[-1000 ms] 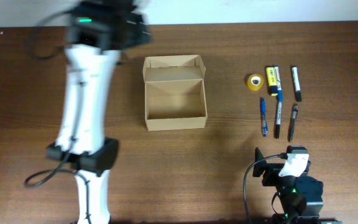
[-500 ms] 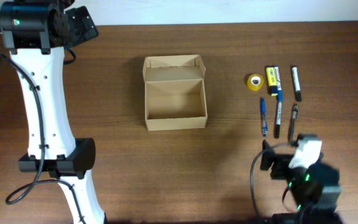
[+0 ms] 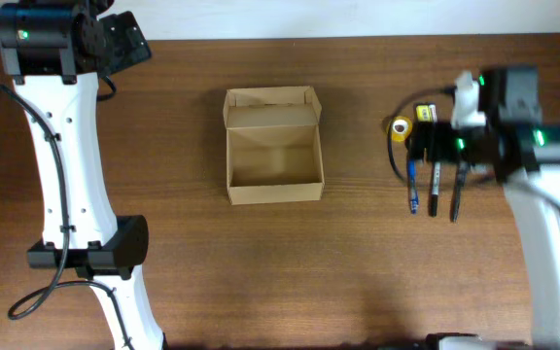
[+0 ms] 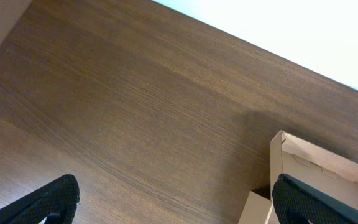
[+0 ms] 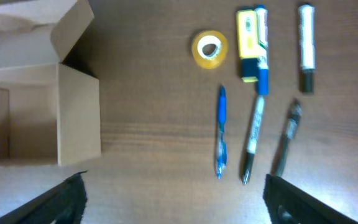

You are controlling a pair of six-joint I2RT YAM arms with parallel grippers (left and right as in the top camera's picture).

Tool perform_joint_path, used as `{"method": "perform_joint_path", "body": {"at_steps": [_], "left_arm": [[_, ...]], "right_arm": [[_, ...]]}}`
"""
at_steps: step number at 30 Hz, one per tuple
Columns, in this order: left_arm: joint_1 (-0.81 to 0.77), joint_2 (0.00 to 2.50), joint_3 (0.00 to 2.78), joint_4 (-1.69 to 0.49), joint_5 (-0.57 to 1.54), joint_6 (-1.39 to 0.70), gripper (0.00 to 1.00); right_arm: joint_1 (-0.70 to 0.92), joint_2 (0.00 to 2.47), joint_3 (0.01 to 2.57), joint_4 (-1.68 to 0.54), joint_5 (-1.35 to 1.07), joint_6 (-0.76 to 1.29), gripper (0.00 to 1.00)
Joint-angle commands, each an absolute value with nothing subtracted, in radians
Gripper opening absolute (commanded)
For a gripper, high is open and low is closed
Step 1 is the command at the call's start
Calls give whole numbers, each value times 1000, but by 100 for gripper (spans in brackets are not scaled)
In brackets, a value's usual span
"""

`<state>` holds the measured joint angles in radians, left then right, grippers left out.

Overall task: Pack container
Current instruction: 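Reach the right gripper to the yellow tape roll and grasp it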

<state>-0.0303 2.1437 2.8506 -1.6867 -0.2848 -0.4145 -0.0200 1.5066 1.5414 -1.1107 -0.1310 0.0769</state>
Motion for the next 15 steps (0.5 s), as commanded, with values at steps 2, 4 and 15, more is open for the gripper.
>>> {"method": "perform_joint_path", "body": {"at_steps": [2, 4, 15], "left_arm": [[-25, 2148, 2847, -1687, -284, -406, 100], [-25, 2148, 2847, -1687, -284, -406, 100], [-25, 2148, 2847, -1687, -284, -406, 100]], "right_arm": [[-23, 1720, 1731, -1146, -133, 98, 94], [-18, 1806, 1800, -1177, -64, 131, 95], [30, 2079, 1884, -1128, 38, 131, 100]]}}
